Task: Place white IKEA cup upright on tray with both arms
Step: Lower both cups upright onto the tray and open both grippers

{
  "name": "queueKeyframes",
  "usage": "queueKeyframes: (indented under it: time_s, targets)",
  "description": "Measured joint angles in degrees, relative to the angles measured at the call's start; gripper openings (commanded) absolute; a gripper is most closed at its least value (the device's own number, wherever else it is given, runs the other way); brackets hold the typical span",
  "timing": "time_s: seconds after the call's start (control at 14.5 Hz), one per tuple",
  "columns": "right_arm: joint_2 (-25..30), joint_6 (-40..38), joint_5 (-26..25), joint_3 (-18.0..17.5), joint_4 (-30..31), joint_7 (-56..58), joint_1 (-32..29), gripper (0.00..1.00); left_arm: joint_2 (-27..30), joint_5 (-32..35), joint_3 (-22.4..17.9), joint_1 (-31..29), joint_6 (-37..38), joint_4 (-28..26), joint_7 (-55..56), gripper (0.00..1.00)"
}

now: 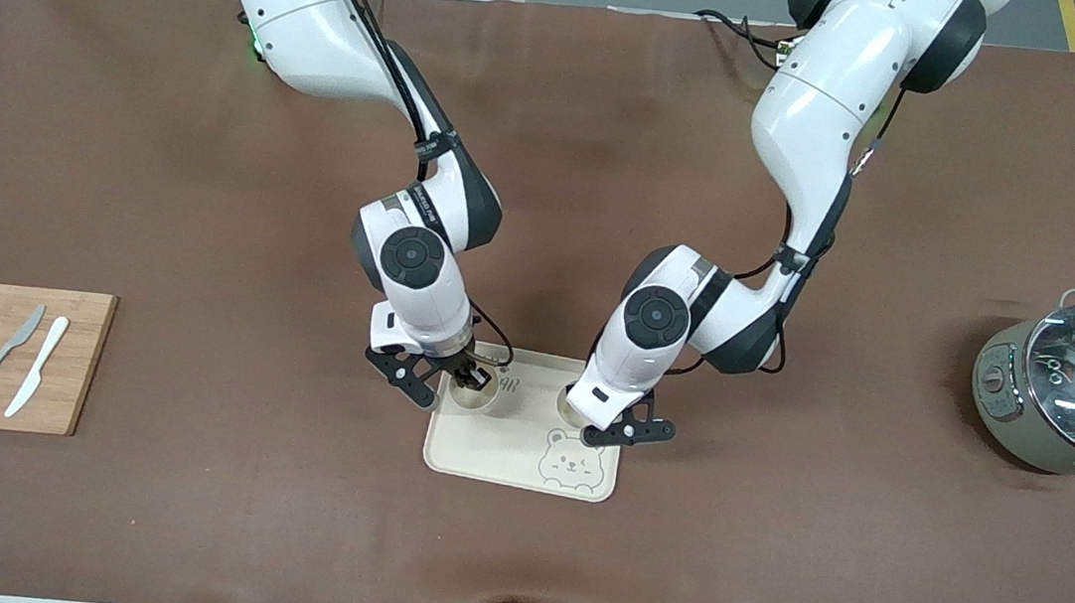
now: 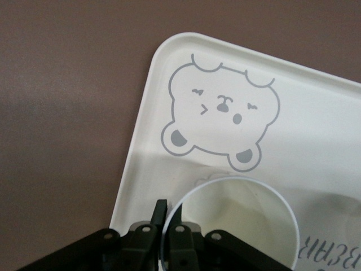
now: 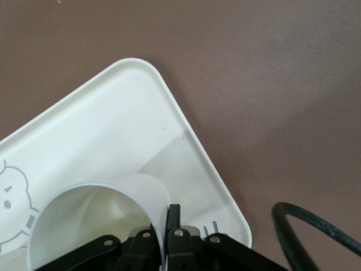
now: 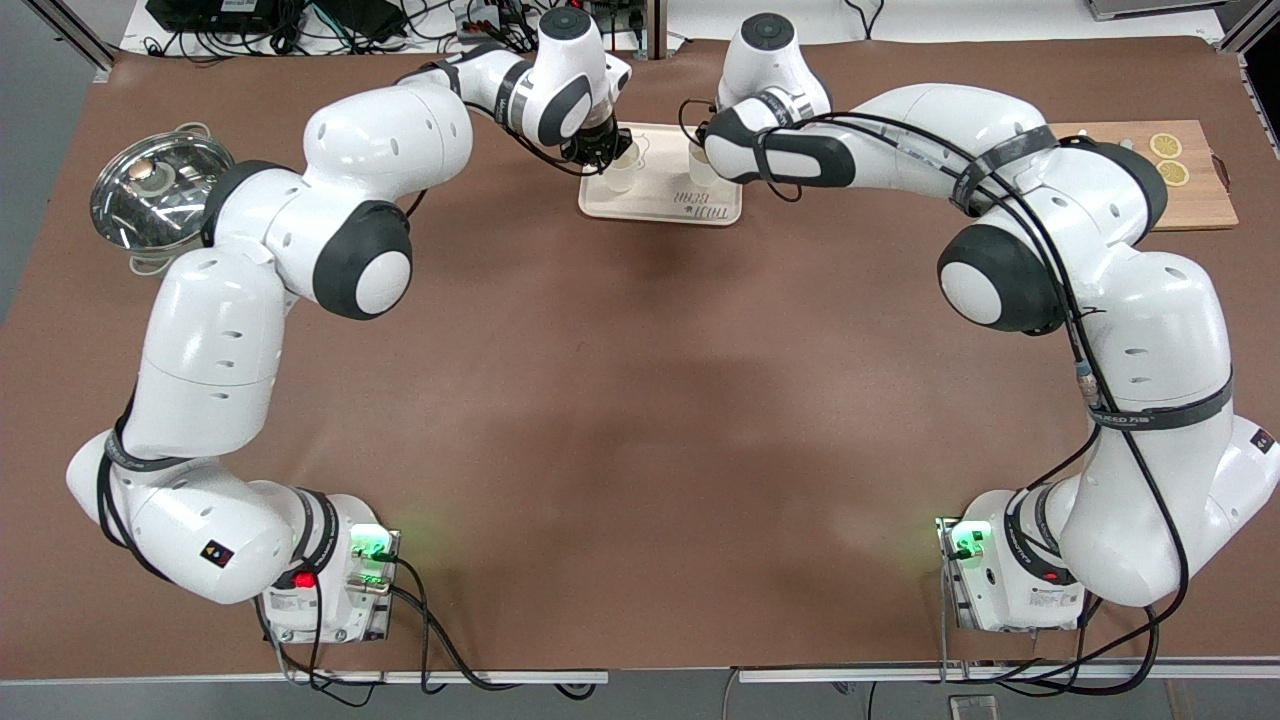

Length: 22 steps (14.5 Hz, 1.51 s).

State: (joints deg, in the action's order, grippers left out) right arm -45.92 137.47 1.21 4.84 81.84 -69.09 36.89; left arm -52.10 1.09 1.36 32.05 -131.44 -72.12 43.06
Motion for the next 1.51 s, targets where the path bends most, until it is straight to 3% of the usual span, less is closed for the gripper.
queueKeyframes:
  time_s: [0.14,0.21,0.28,0.34,0.48,0.55,0.62,0.69,0.76,0.83,1.24,1.51]
  targets:
    - [-0.87,0.88,-1.64,0.01,-0.16,-2.27,0.7,0.0,-0.17,0.0,0.0,0.11,-0.52,0.0,0.0,0.0]
    - [-1.23,1.1,-1.94,0.02,-0.19,-2.68,0.99,0.0,-0.27,0.0,0.0,0.22,-0.76,0.0,0.0,0.1]
    - [-1.45,1.19,-2.14,0.02,-0.19,-2.88,1.18,0.0,-0.28,0.0,0.0,0.26,-0.9,0.0,0.0,0.8]
    - [-1.57,1.25,-2.22,0.02,-0.2,-2.95,1.28,0.0,-0.29,0.0,0.0,0.27,-0.96,-0.01,0.0,1.0]
    - [-1.74,1.6,-2.32,0.04,-0.21,-3.17,1.33,0.01,-0.31,0.0,-0.01,0.27,-1.05,0.0,0.0,1.0]
    - [-1.81,1.71,-2.4,0.04,-0.21,-3.32,1.33,0.08,-0.31,0.0,-0.03,0.27,-1.07,0.0,0.0,1.0]
    - [-1.87,1.79,-2.45,0.04,-0.22,-3.42,1.33,0.27,-0.31,0.0,-0.09,0.26,-1.11,0.0,0.0,1.0]
    - [-1.88,1.84,-2.47,0.04,-0.26,-3.45,1.34,0.6,-0.31,0.0,-0.17,0.26,-1.14,0.0,0.0,1.0]
    - [-1.88,1.84,-2.48,0.05,-0.29,-3.53,1.34,0.86,-0.31,0.0,-0.23,0.25,-1.14,0.0,0.0,1.0]
    - [-1.88,1.84,-2.49,0.09,-0.3,-3.72,1.34,1.0,-0.31,0.0,-0.27,0.23,-1.14,0.01,0.0,1.0]
    - [-1.88,1.85,-4.13,0.35,-0.4,-4.1,1.34,1.0,-0.05,0.0,-0.31,0.36,1.24,0.74,0.0,1.0]
    - [-1.88,1.83,-4.63,0.47,-0.71,-4.12,1.34,1.0,3.0,0.0,-0.3,0.39,10.91,1.7,0.0,1.0]
